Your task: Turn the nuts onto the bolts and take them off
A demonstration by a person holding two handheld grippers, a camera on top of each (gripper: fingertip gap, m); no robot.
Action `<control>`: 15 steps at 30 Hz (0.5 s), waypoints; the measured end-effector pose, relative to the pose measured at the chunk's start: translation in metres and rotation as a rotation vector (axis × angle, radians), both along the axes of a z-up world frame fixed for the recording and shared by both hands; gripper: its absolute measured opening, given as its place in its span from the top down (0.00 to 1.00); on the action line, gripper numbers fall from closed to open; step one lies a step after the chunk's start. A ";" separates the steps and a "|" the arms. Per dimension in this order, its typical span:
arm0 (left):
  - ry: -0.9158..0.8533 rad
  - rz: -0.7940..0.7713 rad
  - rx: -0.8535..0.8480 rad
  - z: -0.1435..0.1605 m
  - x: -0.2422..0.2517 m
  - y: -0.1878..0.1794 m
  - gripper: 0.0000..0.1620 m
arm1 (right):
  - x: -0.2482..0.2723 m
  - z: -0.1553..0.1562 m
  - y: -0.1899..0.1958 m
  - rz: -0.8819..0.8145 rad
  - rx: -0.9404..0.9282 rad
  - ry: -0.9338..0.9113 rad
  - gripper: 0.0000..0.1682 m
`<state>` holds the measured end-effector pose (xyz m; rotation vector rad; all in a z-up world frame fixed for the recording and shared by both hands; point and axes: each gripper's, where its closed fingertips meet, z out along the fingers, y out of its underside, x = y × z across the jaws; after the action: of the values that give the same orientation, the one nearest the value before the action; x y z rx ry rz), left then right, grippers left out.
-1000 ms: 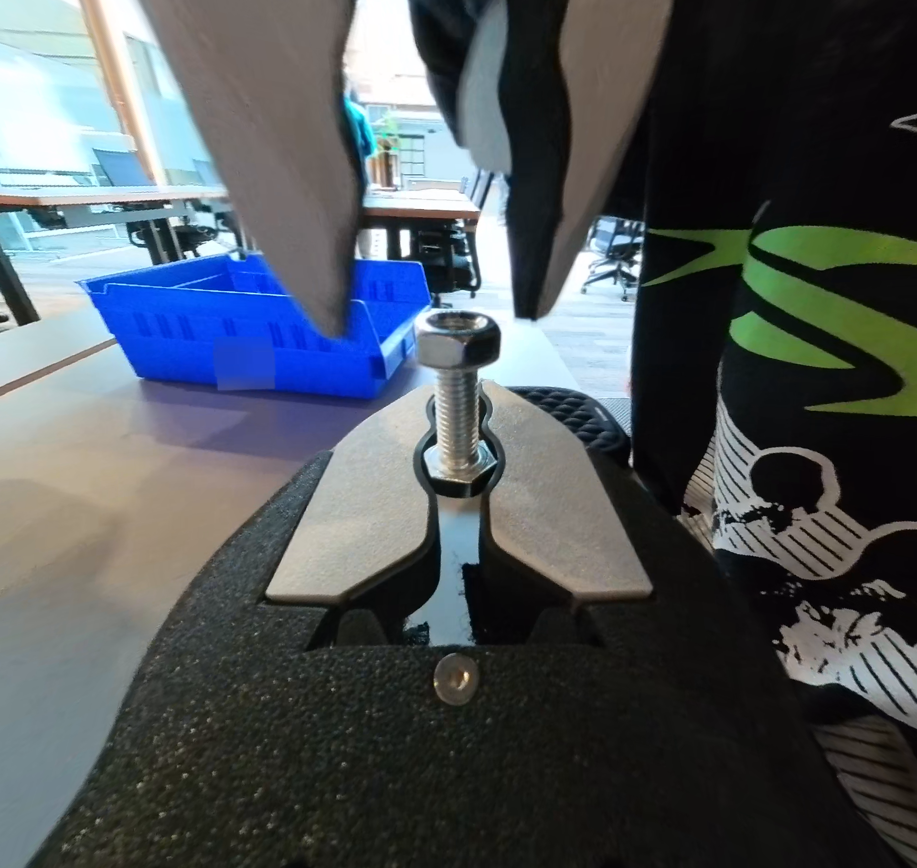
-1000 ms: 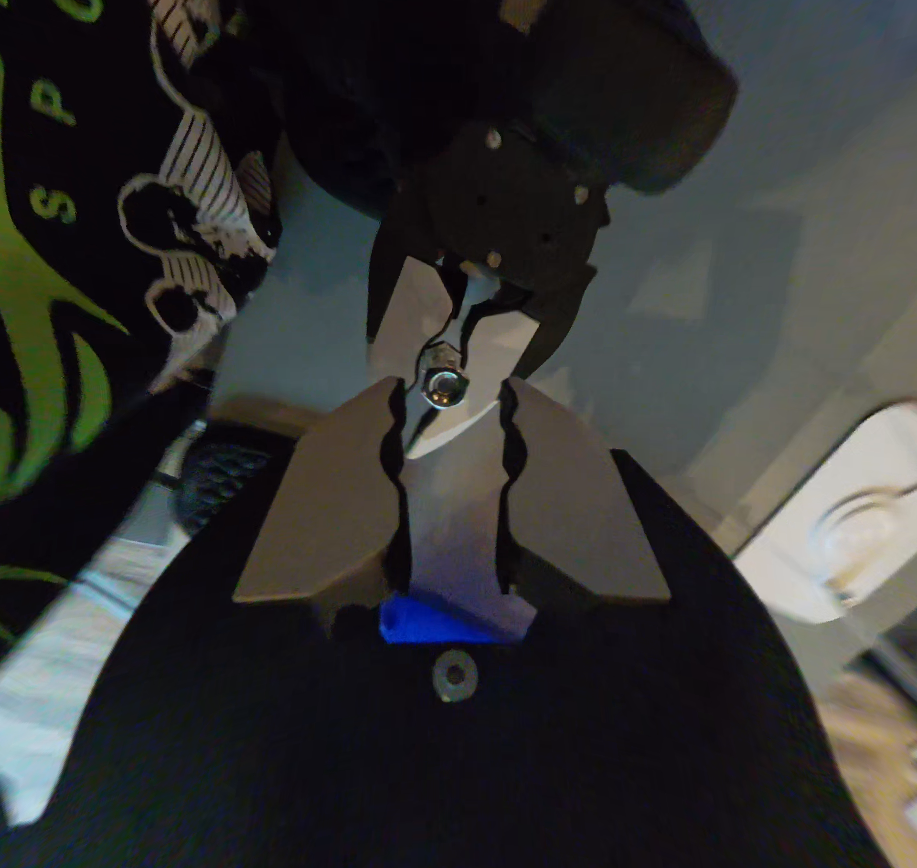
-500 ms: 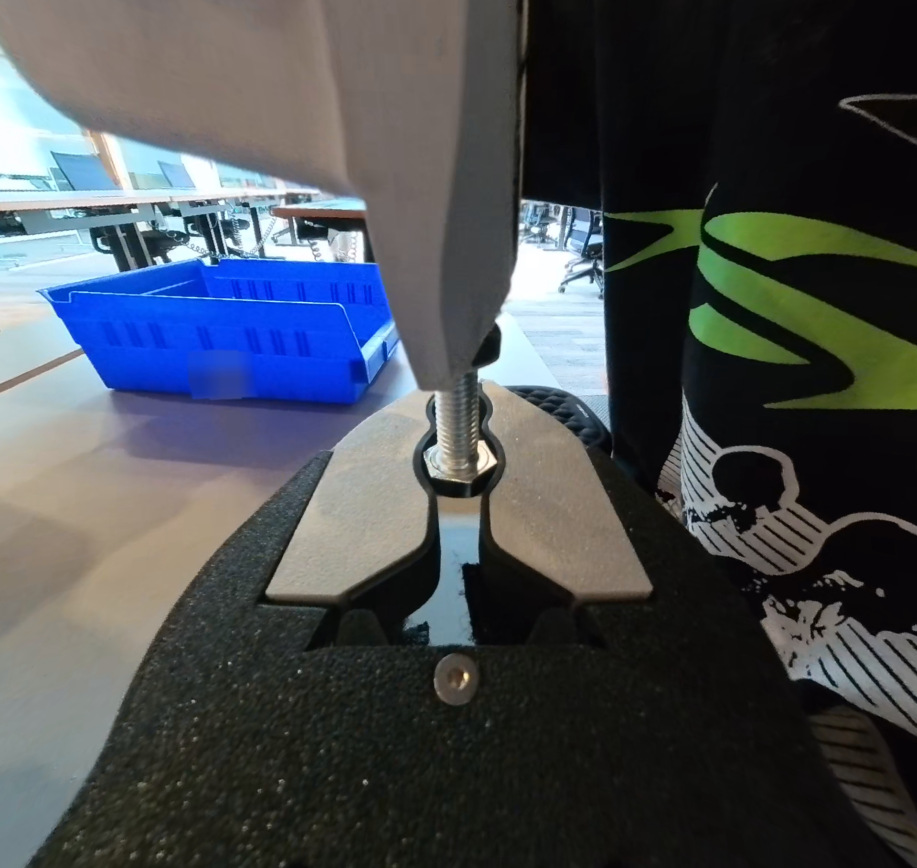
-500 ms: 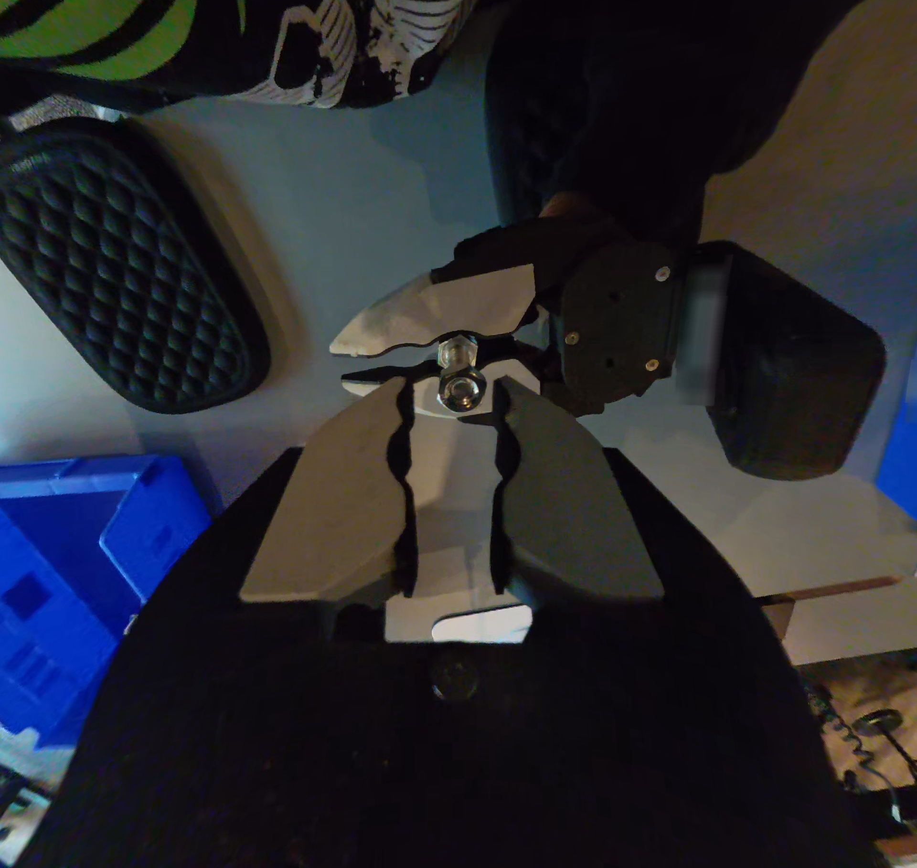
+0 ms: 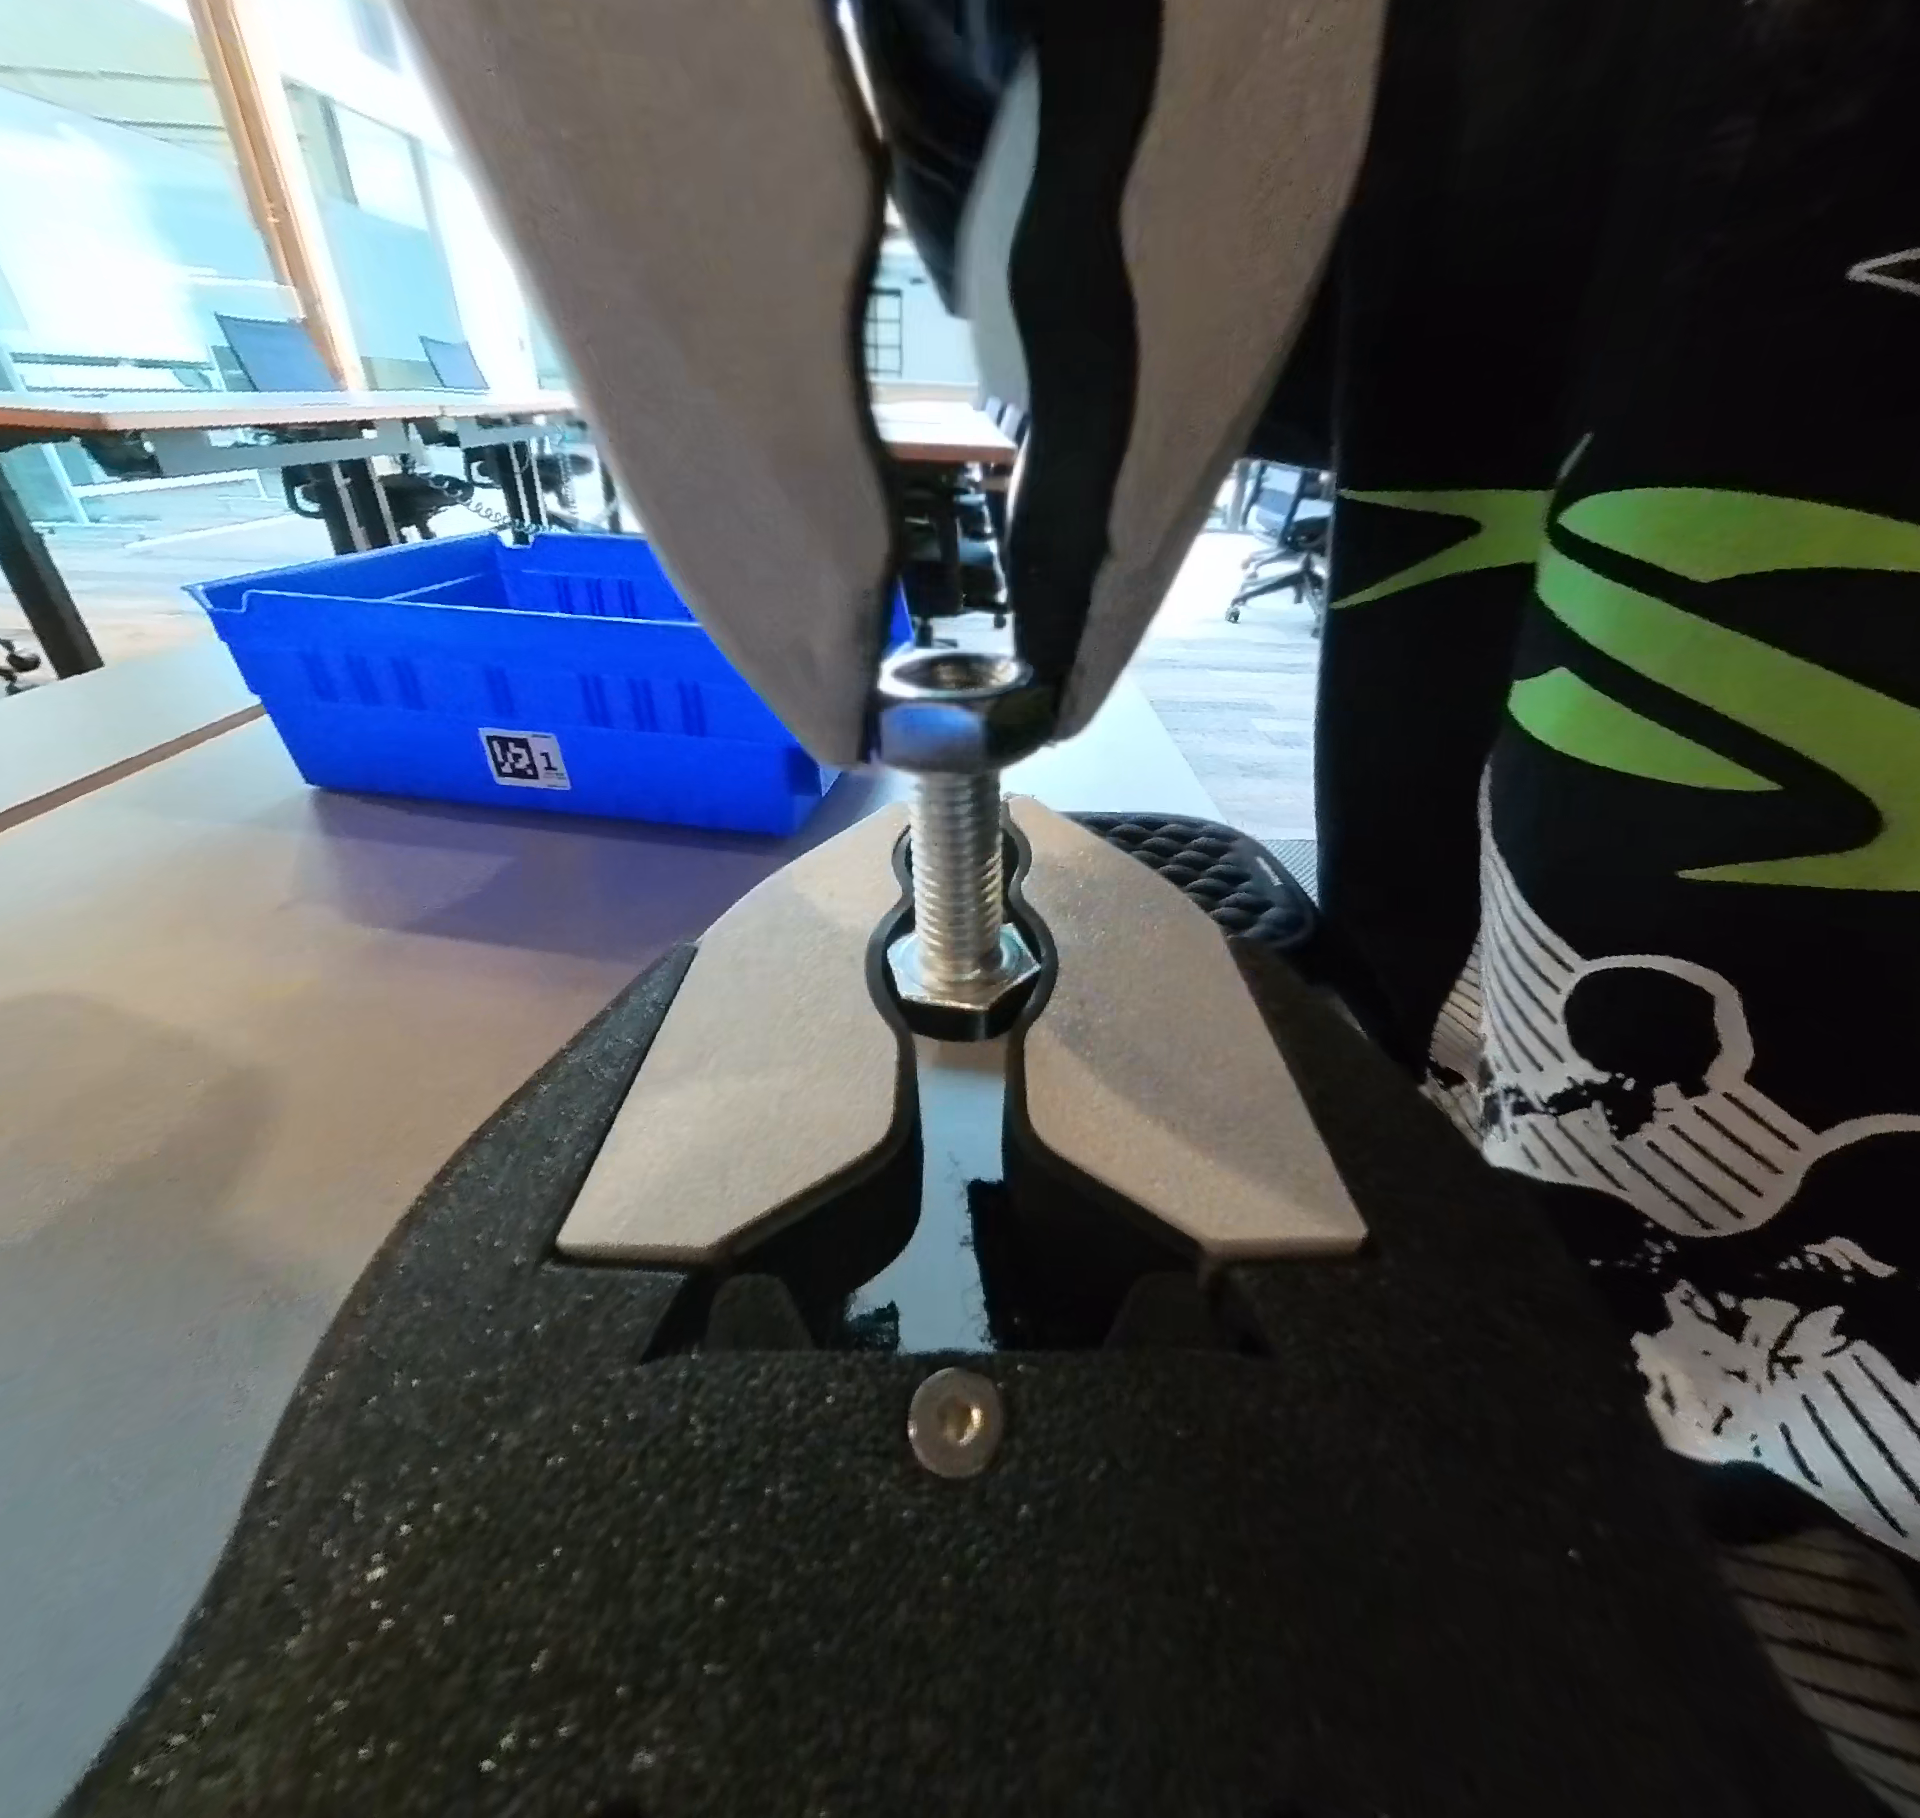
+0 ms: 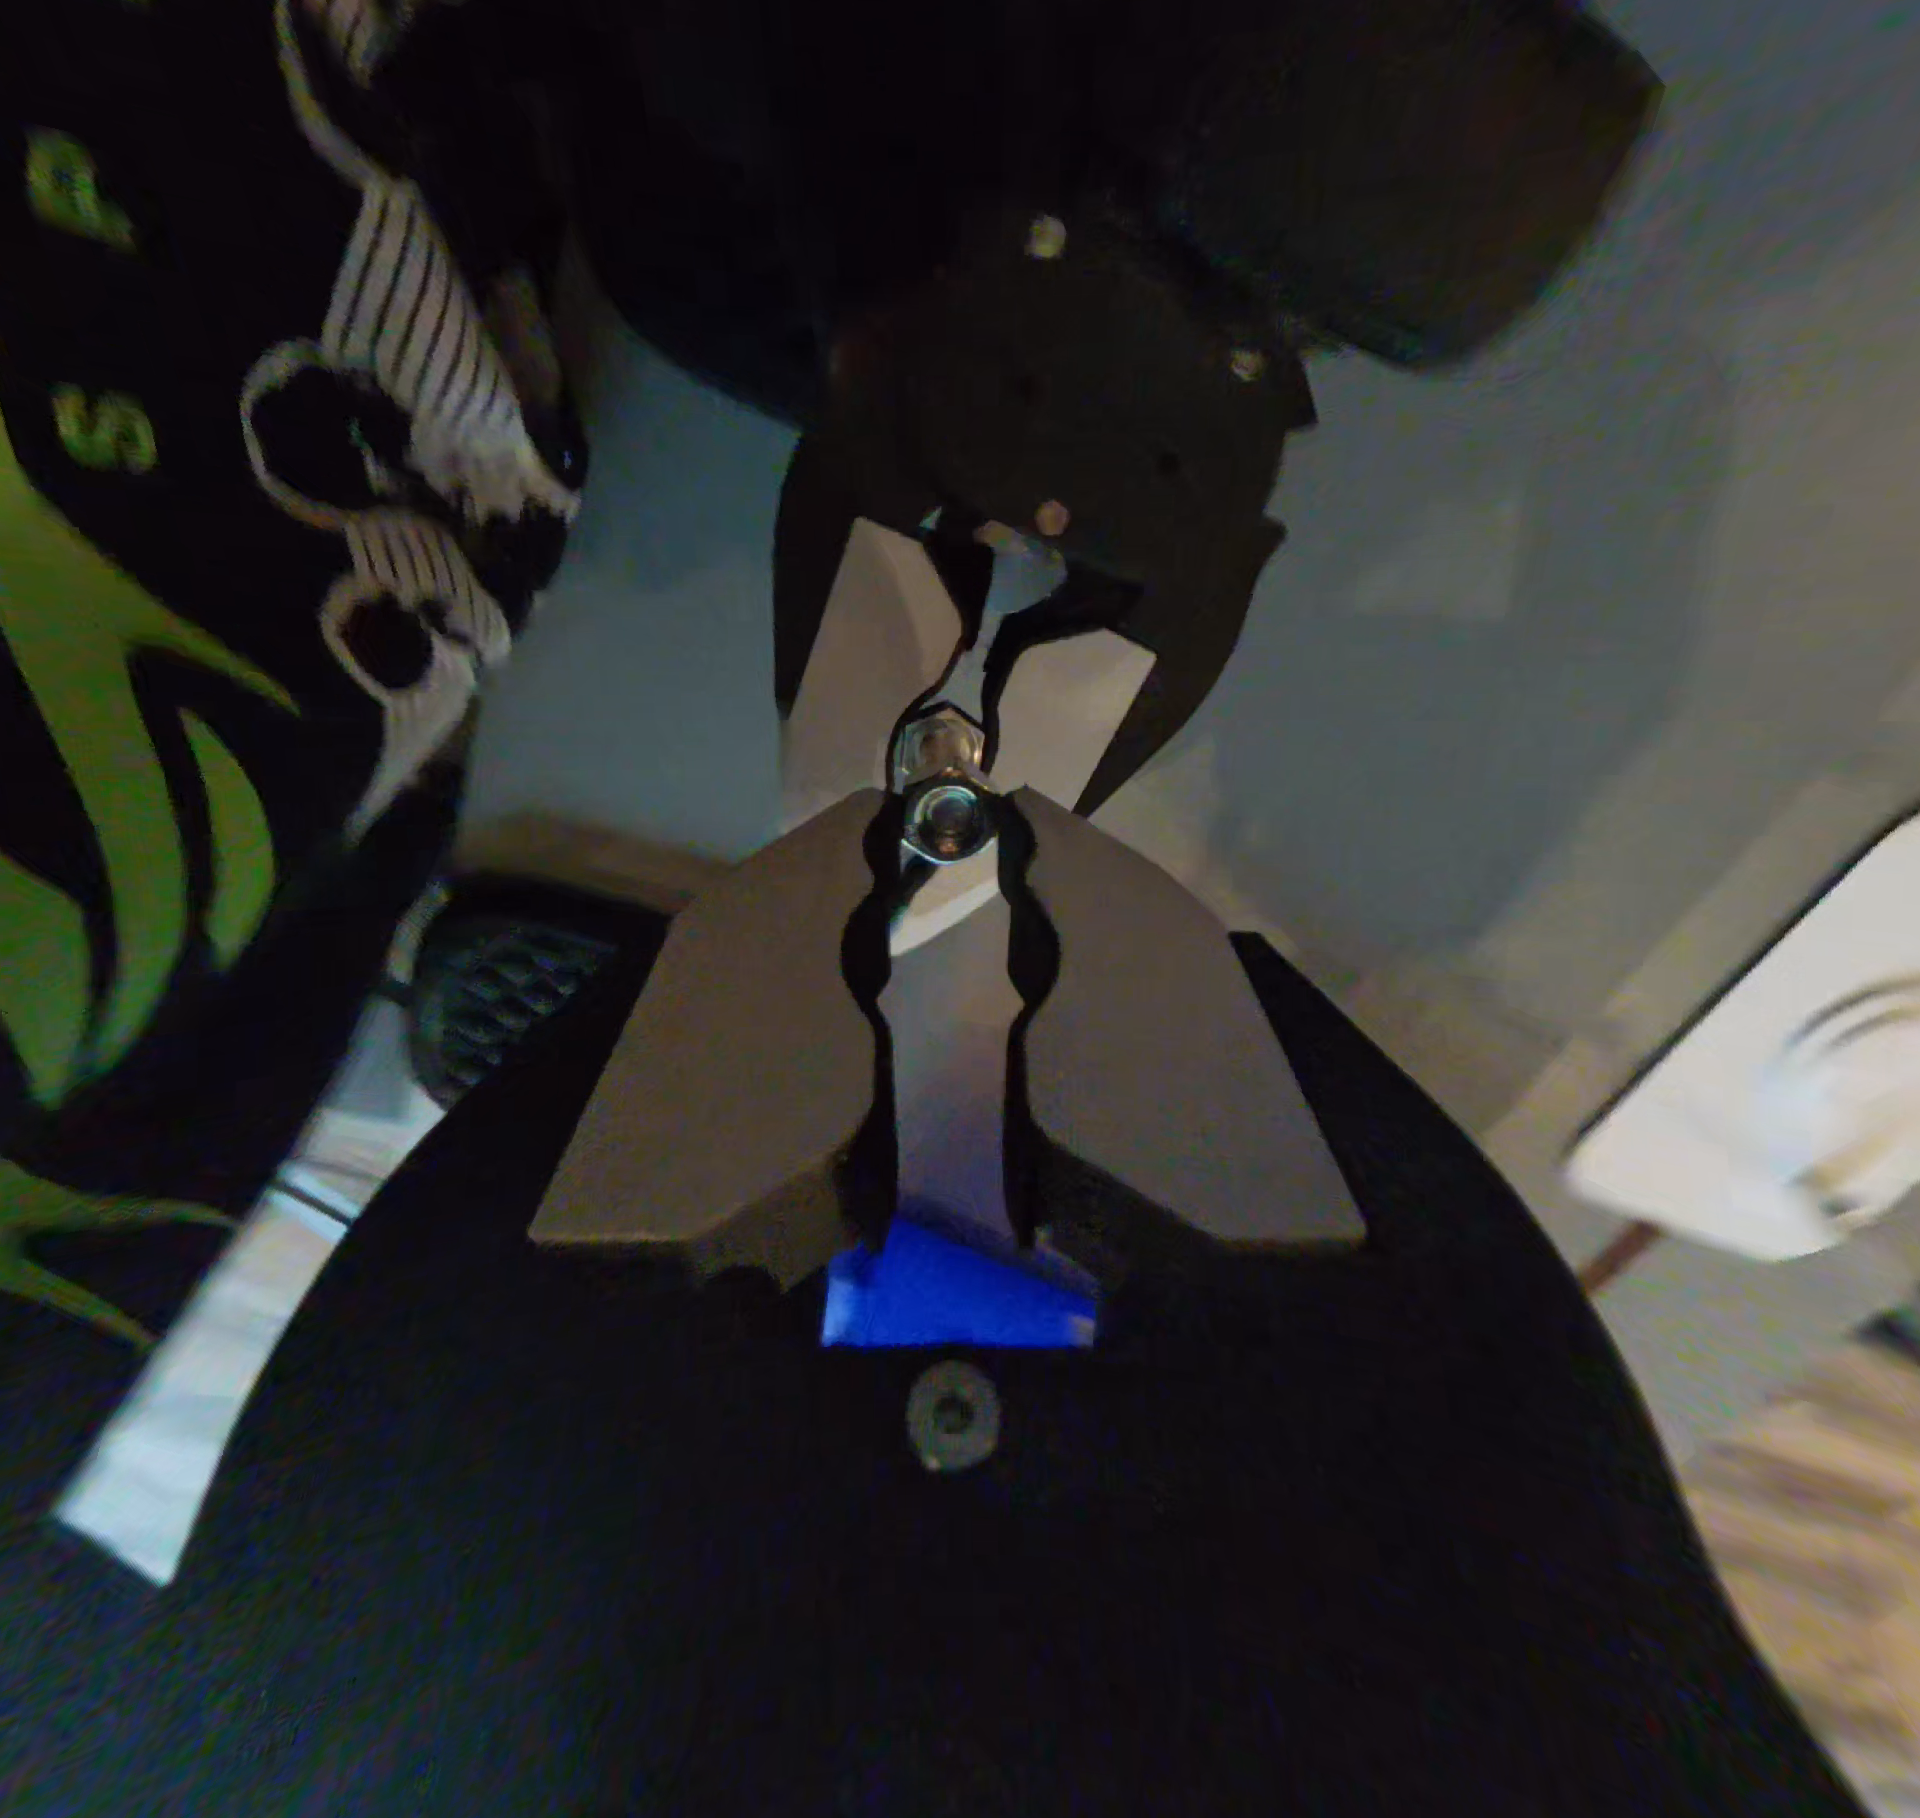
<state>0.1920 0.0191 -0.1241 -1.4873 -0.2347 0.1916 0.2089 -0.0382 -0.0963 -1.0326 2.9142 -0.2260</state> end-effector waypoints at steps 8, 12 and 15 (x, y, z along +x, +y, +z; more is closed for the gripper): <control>0.004 -0.007 -0.004 0.000 0.002 0.002 0.93 | 0.005 0.002 0.000 -0.106 -0.070 -0.066 0.84; 0.003 -0.025 -0.003 0.000 0.004 0.003 0.93 | 0.008 0.016 -0.001 0.227 -0.126 -0.036 0.76; 0.002 -0.046 -0.009 -0.001 0.006 0.005 0.93 | 0.010 0.021 0.006 0.588 -0.152 0.022 0.78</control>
<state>0.1984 0.0242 -0.1247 -1.4996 -0.1983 0.1577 0.2189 -0.0327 -0.0755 -1.8531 2.4894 -0.4080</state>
